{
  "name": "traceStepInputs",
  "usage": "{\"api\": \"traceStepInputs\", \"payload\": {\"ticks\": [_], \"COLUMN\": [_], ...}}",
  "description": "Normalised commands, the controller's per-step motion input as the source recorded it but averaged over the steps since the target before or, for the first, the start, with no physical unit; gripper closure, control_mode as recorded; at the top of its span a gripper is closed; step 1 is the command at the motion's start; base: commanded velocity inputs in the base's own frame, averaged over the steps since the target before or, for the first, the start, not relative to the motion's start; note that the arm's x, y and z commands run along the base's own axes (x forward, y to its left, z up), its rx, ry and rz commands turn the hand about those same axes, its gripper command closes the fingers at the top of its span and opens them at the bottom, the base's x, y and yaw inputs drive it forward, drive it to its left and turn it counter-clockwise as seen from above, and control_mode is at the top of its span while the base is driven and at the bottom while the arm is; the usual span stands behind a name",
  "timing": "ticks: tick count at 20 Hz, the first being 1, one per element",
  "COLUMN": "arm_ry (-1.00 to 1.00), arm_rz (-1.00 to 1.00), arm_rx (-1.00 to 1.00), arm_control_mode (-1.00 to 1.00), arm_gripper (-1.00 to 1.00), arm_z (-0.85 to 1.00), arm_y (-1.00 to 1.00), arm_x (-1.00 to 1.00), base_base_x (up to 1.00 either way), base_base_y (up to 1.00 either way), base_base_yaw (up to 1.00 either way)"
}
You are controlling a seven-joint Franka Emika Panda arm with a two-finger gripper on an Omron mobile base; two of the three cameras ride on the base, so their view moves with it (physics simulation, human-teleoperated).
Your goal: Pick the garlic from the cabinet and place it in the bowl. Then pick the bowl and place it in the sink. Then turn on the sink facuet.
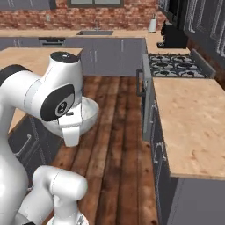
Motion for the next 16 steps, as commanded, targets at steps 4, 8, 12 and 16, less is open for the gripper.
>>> {"api": "traceStepInputs", "payload": {"ticks": [4, 8, 12, 16], "arm_ry": [0.0, 0.0, 0.0, 0.0], "arm_rz": [0.0, 0.0, 0.0, 0.0], "arm_rx": [0.0, 0.0, 0.0, 0.0], "arm_control_mode": [1.0, 1.0, 1.0, 1.0], "arm_gripper": [1.0, 1.0, 1.0, 1.0], "arm_z": [0.0, 0.0, 0.0, 0.0], "arm_y": [0.0, 0.0, 0.0, 0.0], "arm_x": [0.0, 0.0, 0.0, 0.0], "base_base_x": [1.0, 1.0, 1.0, 1.0], "base_base_y": [-0.01, -0.18, -0.19, -0.23], "base_base_yaw": [0.27, 0.21, 0.18, 0.16]}}
